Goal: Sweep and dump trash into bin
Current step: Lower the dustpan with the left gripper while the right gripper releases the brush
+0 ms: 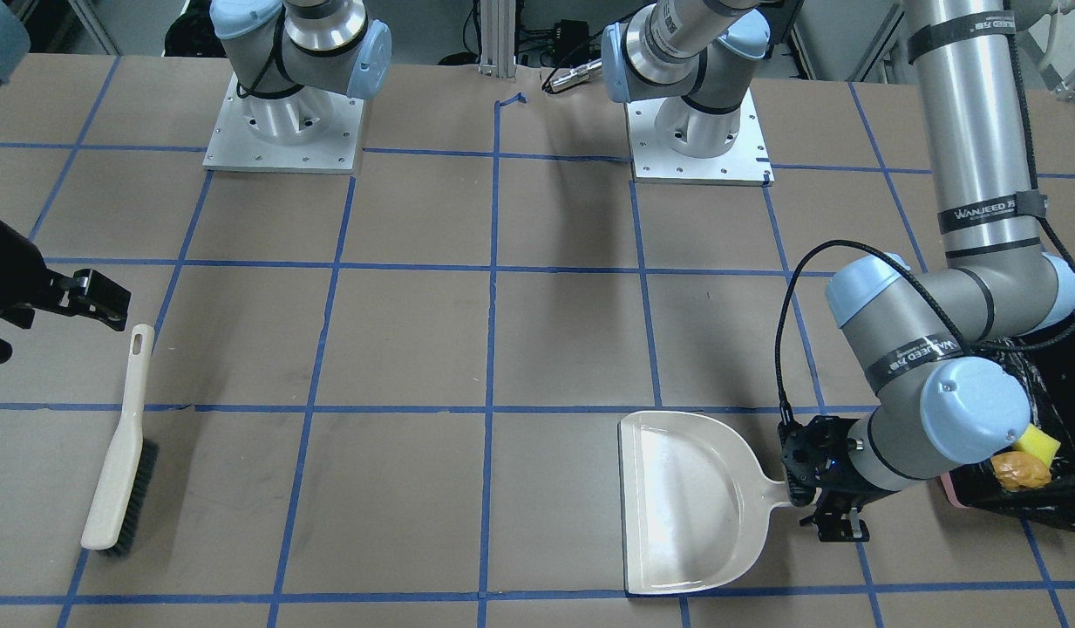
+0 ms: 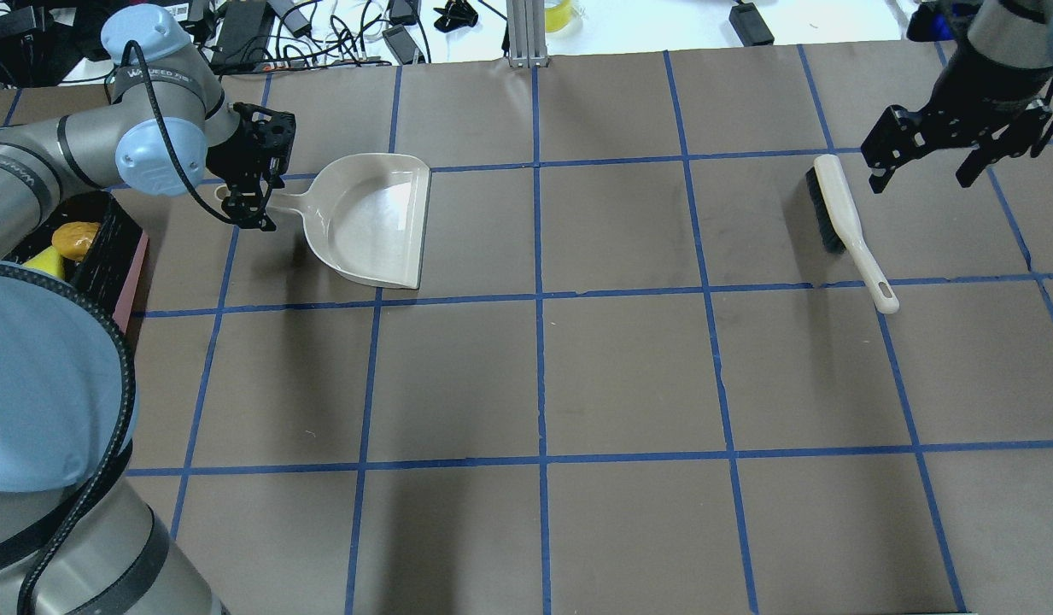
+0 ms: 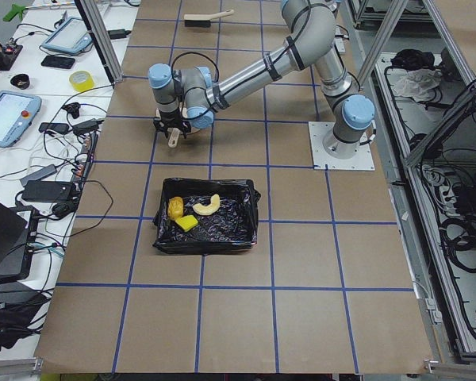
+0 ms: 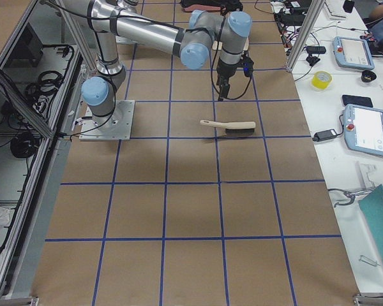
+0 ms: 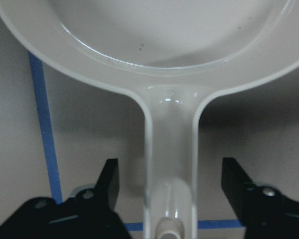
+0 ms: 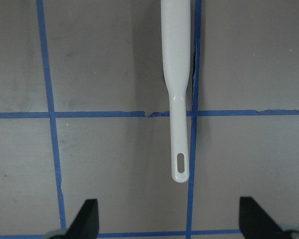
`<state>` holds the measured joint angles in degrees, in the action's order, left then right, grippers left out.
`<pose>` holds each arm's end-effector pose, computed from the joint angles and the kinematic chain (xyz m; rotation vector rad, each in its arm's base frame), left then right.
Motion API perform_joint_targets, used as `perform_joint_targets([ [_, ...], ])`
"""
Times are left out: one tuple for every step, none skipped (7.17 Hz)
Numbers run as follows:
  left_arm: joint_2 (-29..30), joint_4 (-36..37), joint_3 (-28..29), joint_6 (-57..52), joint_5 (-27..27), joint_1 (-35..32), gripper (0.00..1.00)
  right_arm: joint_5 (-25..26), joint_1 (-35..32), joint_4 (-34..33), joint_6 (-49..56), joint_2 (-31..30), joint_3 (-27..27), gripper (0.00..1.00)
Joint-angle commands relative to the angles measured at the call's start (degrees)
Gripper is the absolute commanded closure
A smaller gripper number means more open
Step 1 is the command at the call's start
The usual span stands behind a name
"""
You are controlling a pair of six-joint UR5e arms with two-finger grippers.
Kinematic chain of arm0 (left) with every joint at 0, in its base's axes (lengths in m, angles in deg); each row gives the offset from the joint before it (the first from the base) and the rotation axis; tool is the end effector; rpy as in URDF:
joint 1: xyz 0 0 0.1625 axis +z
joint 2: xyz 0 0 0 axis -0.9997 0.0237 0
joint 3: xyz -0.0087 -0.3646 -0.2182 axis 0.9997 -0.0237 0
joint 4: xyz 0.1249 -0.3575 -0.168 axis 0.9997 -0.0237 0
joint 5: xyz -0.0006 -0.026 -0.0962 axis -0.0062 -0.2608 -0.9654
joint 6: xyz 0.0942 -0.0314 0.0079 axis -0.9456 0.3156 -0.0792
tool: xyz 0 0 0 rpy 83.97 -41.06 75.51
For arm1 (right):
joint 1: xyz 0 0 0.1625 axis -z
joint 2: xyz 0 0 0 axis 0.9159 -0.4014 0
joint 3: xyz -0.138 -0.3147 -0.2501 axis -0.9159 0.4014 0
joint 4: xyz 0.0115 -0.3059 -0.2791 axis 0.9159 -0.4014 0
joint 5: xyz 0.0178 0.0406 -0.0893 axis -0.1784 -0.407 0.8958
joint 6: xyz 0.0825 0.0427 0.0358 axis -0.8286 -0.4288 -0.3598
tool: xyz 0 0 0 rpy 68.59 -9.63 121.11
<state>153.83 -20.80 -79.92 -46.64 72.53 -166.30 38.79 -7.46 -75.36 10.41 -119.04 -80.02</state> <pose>0.0147 -0.6891 0.2336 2.2157 2.2176 -0.0001 -0.0269 -0.5523 0.4381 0.0043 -3.1027 -0.0739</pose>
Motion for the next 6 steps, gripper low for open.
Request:
perform_joint_targets([
  [-3.1,-1.5,0.4,4.4,0.3,-0.4,0.0,-0.5,-3.6,0.3,-6.9,-4.9,-0.5,0.0],
  [-5.9,-8.3,0.9,8.1,0.1,-0.8,0.0,0.3,-8.3,0.2,-10.3,-5.1,-0.3,0.0],
  [-8.9,-10.6,1.7,12.7,0.1,-2.7,0.0,-0.1,-10.2,0.3,-10.4,-5.8,-0.1,0.0],
  [-11.5,-14.3,1.8,22.1,0.4,-6.9,0.0,-0.5,-10.3,0.4,-10.3,-7.1,-0.3,0.0],
  [-13.8,-15.4,1.5,32.7,0.2,-11.7,0.0,-0.7,-10.2,2.6,-10.1,-7.2,-0.1,0.0],
  [-16.6,-15.8,1.2,41.7,-0.1,-14.3,0.0,-1.0,-10.3,2.9,-10.1,-7.5,-0.1,0.0],
])
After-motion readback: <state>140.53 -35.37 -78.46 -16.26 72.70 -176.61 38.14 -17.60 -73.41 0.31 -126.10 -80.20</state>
